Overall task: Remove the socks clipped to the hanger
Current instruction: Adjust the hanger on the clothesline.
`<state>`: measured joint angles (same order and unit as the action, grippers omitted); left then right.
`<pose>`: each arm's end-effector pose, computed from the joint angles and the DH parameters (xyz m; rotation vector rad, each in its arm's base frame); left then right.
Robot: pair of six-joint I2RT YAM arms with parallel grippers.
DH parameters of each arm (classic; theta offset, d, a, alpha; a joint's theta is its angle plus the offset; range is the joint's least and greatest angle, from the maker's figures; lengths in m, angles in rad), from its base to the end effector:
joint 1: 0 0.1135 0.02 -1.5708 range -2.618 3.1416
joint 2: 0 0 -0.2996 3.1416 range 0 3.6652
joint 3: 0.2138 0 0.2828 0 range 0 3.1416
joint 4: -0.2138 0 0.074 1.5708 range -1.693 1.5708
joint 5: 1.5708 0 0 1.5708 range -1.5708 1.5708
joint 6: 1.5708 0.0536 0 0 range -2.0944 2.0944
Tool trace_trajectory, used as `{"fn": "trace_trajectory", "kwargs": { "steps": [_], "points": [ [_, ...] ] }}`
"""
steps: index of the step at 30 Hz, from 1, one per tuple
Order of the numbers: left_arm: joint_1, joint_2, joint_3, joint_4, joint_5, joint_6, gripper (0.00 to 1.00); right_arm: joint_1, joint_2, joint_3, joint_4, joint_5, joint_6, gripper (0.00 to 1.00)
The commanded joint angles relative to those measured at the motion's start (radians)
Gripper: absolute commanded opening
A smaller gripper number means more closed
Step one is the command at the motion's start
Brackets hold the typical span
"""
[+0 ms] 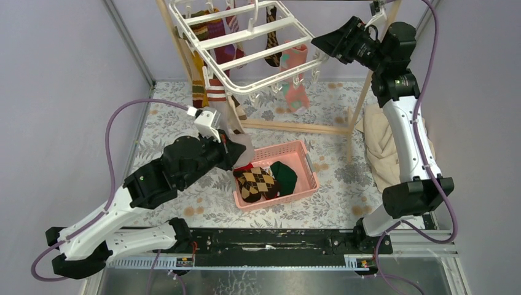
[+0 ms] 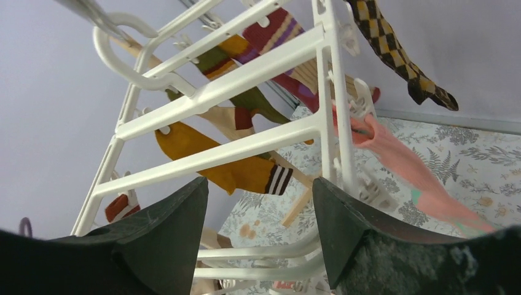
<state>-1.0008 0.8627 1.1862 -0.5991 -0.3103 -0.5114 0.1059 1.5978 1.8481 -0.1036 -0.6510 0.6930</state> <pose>0.1155 -0.1498 0.4518 0.2410 1.8885 -0.7661 0.3907 0.0742 0.5566 -0.1230 1.5492 1.1022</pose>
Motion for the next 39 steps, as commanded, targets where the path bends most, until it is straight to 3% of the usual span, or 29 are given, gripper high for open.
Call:
{"fn": "trace_trajectory", "kwargs": {
  "steps": [1, 8, 18, 27, 34, 37, 39],
  "points": [
    [-0.004, 0.037, 0.025, 0.006, -0.001, 0.035, 0.00, -0.005, -0.126, 0.061, 0.132, -0.028, -0.052, 0.71],
    [-0.003, 0.097, 0.030, 0.052, 0.044, 0.053, 0.00, -0.005, -0.127, 0.049, 0.191, -0.056, -0.045, 0.75],
    [-0.003, 0.122, 0.019, 0.094, 0.099, 0.036, 0.00, -0.013, -0.091, -0.231, 0.529, -0.078, 0.176, 0.74],
    [-0.003, 0.138, 0.016, 0.103, 0.122, 0.030, 0.00, -0.076, 0.019, -0.367, 0.902, -0.182, 0.492, 0.72],
    [-0.002, 0.172, 0.030, 0.104, 0.139, 0.033, 0.00, -0.171, 0.017, -0.515, 1.238, -0.215, 0.774, 0.72],
    [-0.002, 0.185, 0.034, 0.108, 0.144, 0.034, 0.00, -0.181, -0.002, -0.547, 1.257, -0.220, 0.786, 0.72],
    [-0.002, 0.193, 0.037, 0.109, 0.146, 0.034, 0.00, -0.181, -0.032, -0.553, 1.144, -0.230, 0.696, 0.72]
  ]
}}
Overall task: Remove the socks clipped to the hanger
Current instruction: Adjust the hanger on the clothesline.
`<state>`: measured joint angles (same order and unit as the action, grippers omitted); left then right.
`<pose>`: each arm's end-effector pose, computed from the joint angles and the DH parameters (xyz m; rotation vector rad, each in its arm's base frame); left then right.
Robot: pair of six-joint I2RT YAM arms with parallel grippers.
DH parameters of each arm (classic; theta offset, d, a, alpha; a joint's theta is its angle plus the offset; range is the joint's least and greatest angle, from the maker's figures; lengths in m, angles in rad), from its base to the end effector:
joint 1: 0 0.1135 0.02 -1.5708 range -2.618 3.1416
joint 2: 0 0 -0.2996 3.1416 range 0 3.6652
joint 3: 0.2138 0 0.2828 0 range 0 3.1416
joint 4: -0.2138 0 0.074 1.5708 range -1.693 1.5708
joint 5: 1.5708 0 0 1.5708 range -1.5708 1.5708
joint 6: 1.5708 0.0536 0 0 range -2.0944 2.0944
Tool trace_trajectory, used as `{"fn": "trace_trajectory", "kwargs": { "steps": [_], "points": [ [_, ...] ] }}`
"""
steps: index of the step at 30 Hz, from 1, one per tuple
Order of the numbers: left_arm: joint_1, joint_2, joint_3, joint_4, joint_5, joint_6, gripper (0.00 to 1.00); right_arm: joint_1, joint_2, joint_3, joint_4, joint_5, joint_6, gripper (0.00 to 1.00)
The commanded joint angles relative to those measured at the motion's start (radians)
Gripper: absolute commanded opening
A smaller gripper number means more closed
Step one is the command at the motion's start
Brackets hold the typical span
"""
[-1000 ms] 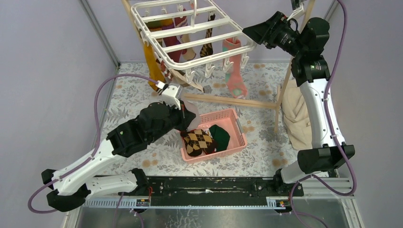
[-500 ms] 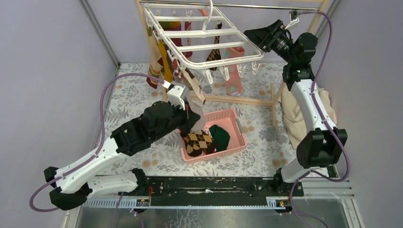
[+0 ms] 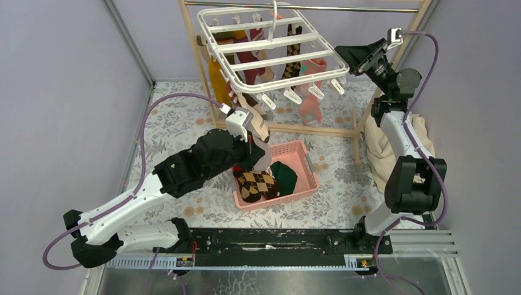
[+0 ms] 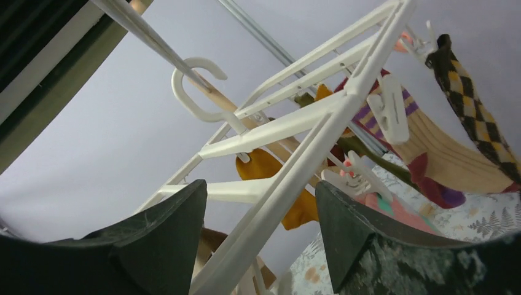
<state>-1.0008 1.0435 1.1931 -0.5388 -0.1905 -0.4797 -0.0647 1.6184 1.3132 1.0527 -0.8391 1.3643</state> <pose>0.1438 -0.2056 0.4249 0.3978 1.9975 -0.7761 0.3982 0.0142 0.4616 -0.1000 1.2232 1.4946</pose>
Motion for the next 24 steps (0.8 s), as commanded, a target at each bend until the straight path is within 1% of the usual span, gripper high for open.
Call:
{"fn": "trace_trajectory", "kwargs": {
  "steps": [1, 2, 3, 4, 5, 8, 12, 15, 18, 20, 24],
  "points": [
    [-0.002, 0.016, 0.032, 0.049, 0.026, 0.003, 0.00, -0.011, -0.075, -0.010, -0.126, -0.040, -0.086, 0.72],
    [-0.002, 0.018, 0.034, 0.049, 0.028, 0.003, 0.00, -0.011, -0.099, 0.003, -0.252, -0.029, -0.199, 0.72],
    [-0.003, 0.020, 0.036, 0.050, 0.029, 0.003, 0.00, -0.011, -0.124, 0.020, -0.441, -0.007, -0.312, 0.72],
    [-0.002, 0.023, 0.037, 0.049, 0.030, 0.004, 0.00, -0.011, -0.154, 0.040, -0.582, 0.028, -0.420, 0.72],
    [-0.002, 0.026, 0.040, 0.049, 0.030, 0.004, 0.00, -0.011, -0.171, 0.056, -0.682, 0.064, -0.505, 0.72],
    [-0.002, 0.040, 0.047, 0.050, 0.033, 0.007, 0.00, -0.011, -0.204, 0.068, -0.844, 0.128, -0.641, 0.72],
    [-0.003, 0.060, 0.055, 0.055, 0.041, 0.009, 0.00, -0.011, -0.232, 0.065, -0.997, 0.249, -0.770, 0.72],
    [-0.002, 0.070, 0.057, 0.059, 0.045, 0.007, 0.00, -0.010, -0.251, 0.041, -1.028, 0.275, -0.809, 0.72],
    [-0.003, 0.074, 0.059, 0.058, 0.046, 0.010, 0.00, -0.011, -0.289, -0.018, -0.952, 0.243, -0.779, 0.73],
    [-0.002, 0.075, 0.059, 0.057, 0.046, 0.009, 0.00, -0.011, -0.310, -0.046, -0.867, 0.189, -0.737, 0.74],
    [-0.002, 0.073, 0.055, 0.056, 0.043, 0.008, 0.00, -0.011, -0.335, -0.045, -0.771, 0.134, -0.679, 0.75]
  ]
}}
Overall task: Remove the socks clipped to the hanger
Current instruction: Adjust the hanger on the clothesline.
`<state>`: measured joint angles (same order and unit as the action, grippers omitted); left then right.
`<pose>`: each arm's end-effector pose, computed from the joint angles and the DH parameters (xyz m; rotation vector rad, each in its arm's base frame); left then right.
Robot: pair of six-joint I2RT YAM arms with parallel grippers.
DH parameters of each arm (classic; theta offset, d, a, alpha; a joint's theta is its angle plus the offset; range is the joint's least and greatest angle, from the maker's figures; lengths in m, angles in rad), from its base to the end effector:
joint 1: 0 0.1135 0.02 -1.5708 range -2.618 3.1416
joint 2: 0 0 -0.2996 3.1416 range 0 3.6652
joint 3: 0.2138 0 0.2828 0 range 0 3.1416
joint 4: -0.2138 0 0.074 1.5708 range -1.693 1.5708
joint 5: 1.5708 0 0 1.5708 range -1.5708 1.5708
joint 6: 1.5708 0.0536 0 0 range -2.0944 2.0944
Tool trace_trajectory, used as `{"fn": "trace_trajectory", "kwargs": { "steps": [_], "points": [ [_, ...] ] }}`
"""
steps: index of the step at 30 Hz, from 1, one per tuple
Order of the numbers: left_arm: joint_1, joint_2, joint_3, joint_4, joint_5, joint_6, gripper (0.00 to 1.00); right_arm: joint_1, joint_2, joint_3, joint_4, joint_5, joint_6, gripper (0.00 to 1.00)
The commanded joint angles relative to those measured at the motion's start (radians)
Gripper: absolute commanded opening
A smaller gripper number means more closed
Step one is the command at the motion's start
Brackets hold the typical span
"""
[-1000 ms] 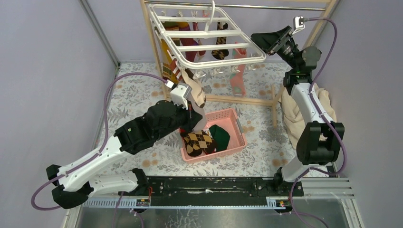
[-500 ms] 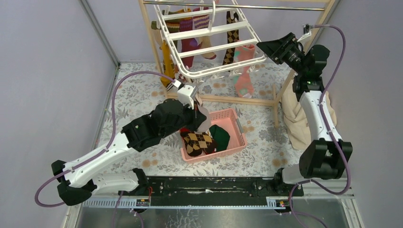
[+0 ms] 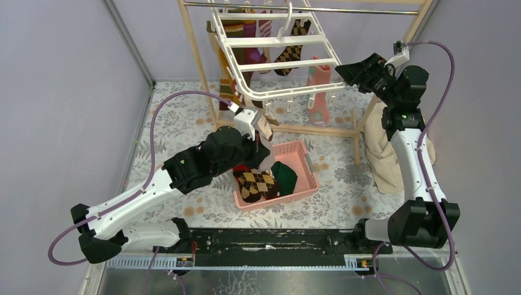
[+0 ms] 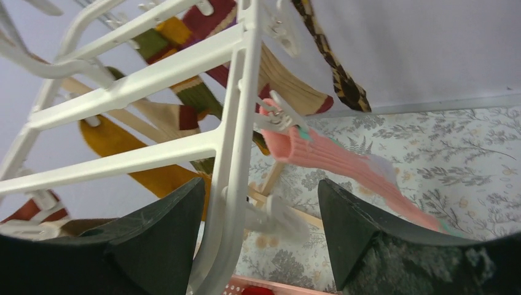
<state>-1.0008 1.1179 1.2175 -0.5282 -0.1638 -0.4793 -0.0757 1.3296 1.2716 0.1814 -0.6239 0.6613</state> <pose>0.1549 -0.2254 0.4173 0.4300 2.0366 -0.7746 0.3458 0.0052 0.4628 0.0286 1.5397 0.9192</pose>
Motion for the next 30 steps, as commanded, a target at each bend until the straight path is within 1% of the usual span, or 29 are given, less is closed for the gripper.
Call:
{"fn": "trace_trajectory", "kwargs": {
  "steps": [1, 6, 14, 16, 19, 23, 27, 30],
  "points": [
    [-0.002, -0.002, 0.029, 0.045, 0.017, 0.007, 0.00, 0.001, -0.053, -0.001, 0.122, -0.093, 0.038, 0.75],
    [-0.002, -0.007, 0.024, 0.046, 0.014, 0.006, 0.00, 0.001, -0.085, 0.019, 0.179, -0.126, 0.093, 0.75],
    [-0.002, -0.014, 0.021, 0.045, 0.015, 0.008, 0.00, -0.001, -0.166, 0.068, 0.089, -0.075, 0.056, 0.77],
    [-0.002, -0.017, 0.020, 0.045, 0.013, 0.008, 0.00, -0.001, -0.183, 0.106, 0.000, -0.030, 0.010, 0.77],
    [-0.002, -0.024, 0.015, 0.046, 0.012, 0.008, 0.00, -0.001, -0.197, 0.175, -0.228, 0.091, -0.071, 0.77],
    [-0.002, -0.031, 0.009, 0.046, 0.010, 0.010, 0.00, -0.001, -0.225, 0.204, -0.351, 0.215, -0.142, 0.79],
    [-0.002, -0.036, 0.000, 0.046, 0.008, 0.010, 0.00, -0.001, -0.237, 0.203, -0.350, 0.171, -0.145, 0.81],
    [-0.002, -0.048, -0.006, 0.047, 0.004, 0.009, 0.00, 0.000, -0.237, 0.221, -0.374, 0.126, -0.141, 0.80]
  ]
}}
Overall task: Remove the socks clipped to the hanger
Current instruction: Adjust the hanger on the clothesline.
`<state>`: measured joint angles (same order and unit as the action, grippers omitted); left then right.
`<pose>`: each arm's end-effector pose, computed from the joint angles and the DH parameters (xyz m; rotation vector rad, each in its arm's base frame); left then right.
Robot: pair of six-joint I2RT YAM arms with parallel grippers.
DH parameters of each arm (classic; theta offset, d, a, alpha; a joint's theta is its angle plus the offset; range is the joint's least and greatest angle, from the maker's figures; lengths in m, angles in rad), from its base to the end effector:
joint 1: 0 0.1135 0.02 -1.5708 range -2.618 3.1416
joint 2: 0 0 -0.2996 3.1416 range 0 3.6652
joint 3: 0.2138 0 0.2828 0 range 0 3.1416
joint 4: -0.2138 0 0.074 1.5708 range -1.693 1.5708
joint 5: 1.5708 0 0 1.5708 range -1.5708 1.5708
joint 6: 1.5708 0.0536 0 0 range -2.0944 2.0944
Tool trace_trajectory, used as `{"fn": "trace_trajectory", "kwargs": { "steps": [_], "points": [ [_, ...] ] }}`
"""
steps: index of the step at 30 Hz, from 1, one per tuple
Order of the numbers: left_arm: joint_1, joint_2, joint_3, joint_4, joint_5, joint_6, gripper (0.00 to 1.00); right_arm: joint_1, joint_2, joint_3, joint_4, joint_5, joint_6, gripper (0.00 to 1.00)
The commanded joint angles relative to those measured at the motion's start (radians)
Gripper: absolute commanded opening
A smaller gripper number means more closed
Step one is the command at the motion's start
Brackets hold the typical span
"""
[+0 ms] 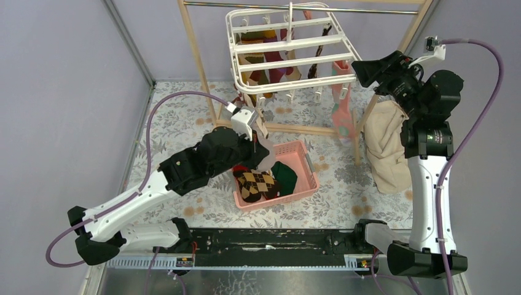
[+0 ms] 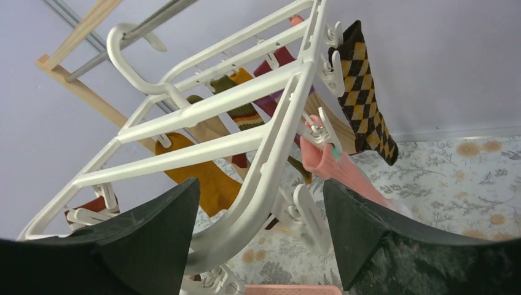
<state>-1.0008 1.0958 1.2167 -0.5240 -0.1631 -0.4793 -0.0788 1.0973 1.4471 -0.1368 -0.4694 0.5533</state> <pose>0.1513 -0.2199 0.4231 0.4225 2.0138 -0.7914 0.2427 0.0052 0.5570 0.0396 1.4176 0.7121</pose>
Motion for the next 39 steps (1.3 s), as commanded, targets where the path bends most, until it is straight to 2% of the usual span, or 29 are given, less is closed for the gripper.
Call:
{"fn": "trace_trajectory", "kwargs": {
  "steps": [1, 8, 10, 14, 18, 21, 26, 30, 33, 36, 39],
  "points": [
    [-0.003, -0.035, -0.009, 0.042, 0.002, 0.007, 0.00, 0.003, -0.012, 0.046, -0.071, -0.028, -0.035, 0.79],
    [-0.003, -0.126, -0.066, 0.033, -0.035, -0.019, 0.00, 0.003, -0.087, 0.072, -0.180, -0.060, -0.074, 0.66],
    [-0.002, -0.162, -0.097, 0.030, -0.056, -0.028, 0.00, 0.003, -0.089, 0.097, -0.201, -0.103, -0.077, 0.60],
    [-0.002, -0.234, -0.142, 0.019, -0.108, -0.039, 0.00, 0.004, -0.093, 0.150, -0.224, -0.180, -0.068, 0.41],
    [-0.002, -0.300, -0.178, 0.011, -0.169, -0.045, 0.00, 0.004, -0.076, 0.183, -0.144, -0.351, 0.018, 0.34],
    [-0.002, -0.342, -0.196, 0.009, -0.215, -0.045, 0.00, 0.004, -0.064, 0.187, -0.027, -0.443, 0.126, 0.34],
    [-0.002, -0.341, -0.187, 0.002, -0.231, -0.036, 0.00, 0.004, -0.045, 0.257, -0.137, -0.392, 0.063, 0.39],
    [-0.002, -0.312, -0.177, 0.008, -0.215, -0.032, 0.00, 0.004, -0.047, 0.225, -0.099, -0.432, 0.102, 0.45],
    [-0.003, -0.299, -0.177, 0.016, -0.216, -0.026, 0.00, 0.004, -0.065, 0.167, 0.037, -0.510, 0.209, 0.54],
    [-0.002, -0.289, -0.177, 0.019, -0.229, -0.021, 0.00, 0.006, -0.078, 0.100, 0.269, -0.594, 0.381, 0.56],
    [-0.002, -0.273, -0.174, 0.028, -0.237, -0.014, 0.00, 0.020, -0.082, 0.101, 0.314, -0.613, 0.417, 0.59]
  ]
}}
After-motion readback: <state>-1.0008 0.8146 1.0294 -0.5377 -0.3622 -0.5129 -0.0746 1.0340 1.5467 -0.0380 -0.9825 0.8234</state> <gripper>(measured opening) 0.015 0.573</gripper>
